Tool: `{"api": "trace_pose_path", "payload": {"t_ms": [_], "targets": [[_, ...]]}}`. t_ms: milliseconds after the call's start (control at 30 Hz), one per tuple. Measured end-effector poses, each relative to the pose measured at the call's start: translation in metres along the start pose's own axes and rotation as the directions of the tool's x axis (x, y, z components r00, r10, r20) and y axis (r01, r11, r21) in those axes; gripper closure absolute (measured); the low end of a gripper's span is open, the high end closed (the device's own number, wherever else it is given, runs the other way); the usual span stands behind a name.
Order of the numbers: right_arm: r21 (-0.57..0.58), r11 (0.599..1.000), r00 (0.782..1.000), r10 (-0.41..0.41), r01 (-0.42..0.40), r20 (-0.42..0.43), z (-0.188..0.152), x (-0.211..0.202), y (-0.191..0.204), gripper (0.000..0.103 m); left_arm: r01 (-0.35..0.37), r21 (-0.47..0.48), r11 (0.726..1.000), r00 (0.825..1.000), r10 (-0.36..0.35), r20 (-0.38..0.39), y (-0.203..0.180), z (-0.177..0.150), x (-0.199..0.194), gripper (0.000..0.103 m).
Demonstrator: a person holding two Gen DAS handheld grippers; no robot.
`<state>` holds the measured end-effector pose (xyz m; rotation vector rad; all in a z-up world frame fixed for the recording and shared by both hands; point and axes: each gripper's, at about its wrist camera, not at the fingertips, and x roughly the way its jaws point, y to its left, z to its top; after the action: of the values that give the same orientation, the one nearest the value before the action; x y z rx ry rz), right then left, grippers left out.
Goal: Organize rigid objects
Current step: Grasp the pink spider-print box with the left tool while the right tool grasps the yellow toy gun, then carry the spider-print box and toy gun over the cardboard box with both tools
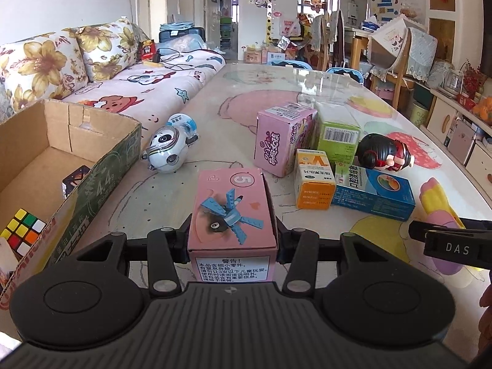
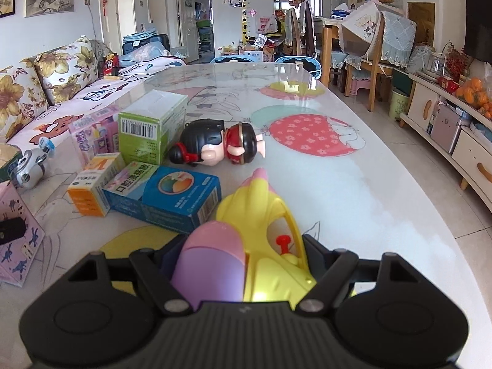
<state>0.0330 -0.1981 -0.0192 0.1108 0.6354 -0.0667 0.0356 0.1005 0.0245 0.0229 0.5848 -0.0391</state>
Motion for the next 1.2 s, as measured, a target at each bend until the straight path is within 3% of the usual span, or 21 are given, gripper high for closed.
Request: {"api": "trace_pose_path", "payload": {"t_ms": [433, 667, 1200], "targets": [[-0.027, 0.996, 0.995, 0.09, -0.089, 0.031, -0.008, -0.033, 0.045, 0.024, 0.075, -0.045, 0.996, 0.997, -0.076, -0.01, 0.0, 0.011, 0.015, 0.045], [-0.072, 0.991, 0.992, 0.117, -0.113, 0.05, -0.006, -0.043, 0.068, 0.024, 0.103, -0.06, 0.993, 0.995, -0.103, -0.002, 0.002, 0.004, 0.004, 0.045], [-0.178, 0.972, 0.982, 0.17, -0.153, 0.083, 0.002, -0.056, 0.117, 0.024, 0.08, -0.108, 0.991, 0.996, -0.075, 0.056, 0.009, -0.001, -0.014, 0.045]]}}
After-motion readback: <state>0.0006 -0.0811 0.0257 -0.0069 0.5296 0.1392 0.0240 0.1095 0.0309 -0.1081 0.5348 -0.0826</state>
